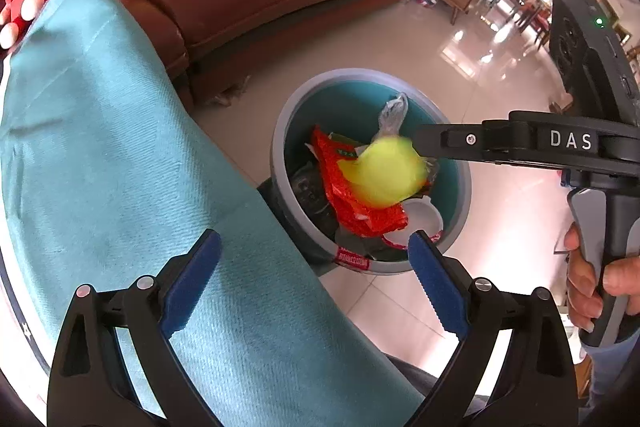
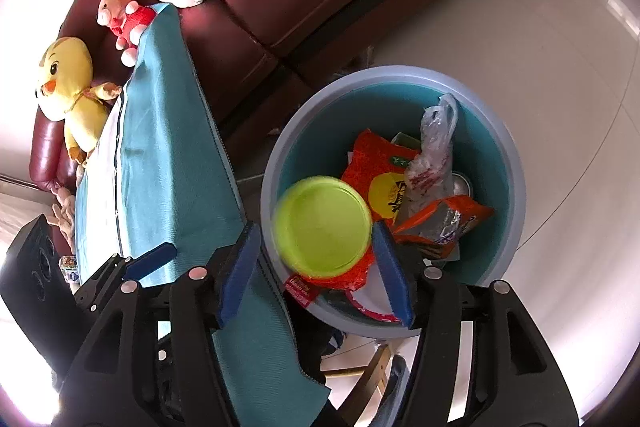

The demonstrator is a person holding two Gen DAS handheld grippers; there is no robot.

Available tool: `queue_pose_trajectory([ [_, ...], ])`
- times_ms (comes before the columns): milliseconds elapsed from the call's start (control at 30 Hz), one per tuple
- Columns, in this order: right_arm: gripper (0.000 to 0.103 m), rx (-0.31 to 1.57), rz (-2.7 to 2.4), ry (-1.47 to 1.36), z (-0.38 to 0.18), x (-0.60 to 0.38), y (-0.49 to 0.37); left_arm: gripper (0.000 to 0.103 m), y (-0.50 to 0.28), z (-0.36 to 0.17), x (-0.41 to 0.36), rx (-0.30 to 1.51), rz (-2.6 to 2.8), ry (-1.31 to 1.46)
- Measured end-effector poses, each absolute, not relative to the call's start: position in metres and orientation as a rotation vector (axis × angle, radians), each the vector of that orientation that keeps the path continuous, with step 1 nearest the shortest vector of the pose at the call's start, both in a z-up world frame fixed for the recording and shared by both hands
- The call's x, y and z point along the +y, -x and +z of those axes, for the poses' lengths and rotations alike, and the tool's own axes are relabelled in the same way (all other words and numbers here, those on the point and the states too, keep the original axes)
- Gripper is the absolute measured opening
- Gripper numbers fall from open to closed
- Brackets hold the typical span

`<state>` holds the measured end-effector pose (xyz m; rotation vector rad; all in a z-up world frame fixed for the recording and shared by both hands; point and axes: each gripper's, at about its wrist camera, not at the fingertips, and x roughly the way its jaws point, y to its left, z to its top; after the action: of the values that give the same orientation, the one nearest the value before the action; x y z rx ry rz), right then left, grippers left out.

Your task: Collect trash

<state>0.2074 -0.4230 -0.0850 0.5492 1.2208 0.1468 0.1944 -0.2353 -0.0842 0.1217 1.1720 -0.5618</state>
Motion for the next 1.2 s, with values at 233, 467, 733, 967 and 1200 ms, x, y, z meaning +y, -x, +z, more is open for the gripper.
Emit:
queue_pose_trajectory([
  [233,0.064,1.202,0.144,-0.544,-0.075,-0.422,-0.204,0.095,-0.188,-0.082,-0.23,1.169,-0.554,-0.11],
  [467,0.074,1.186,0.136,-0.543,-0.064,-0.421,-0.191,0.095,-0.175,-0.076,-0.226,1.158,-0.528,-0.112],
  [733,0.094,1.181,0.132,-0.548,-0.051,-0.417,-0.168,0.095,-0.157,-0.062,-0.21,1.126,-0.477,-0.121],
  [967,0.096,1.148,0.141,-0.435,-0.03,-0.4,-0.146,0.099,-0.134,-0.045,-0.195,1.079,-0.437,-0.122],
  [1200,0.096,1.121,0.129,-0.335,-0.014,-0.387,-0.122,0.099,-0.115,-0.03,-0.179,1.058,-0.396,-0.112],
])
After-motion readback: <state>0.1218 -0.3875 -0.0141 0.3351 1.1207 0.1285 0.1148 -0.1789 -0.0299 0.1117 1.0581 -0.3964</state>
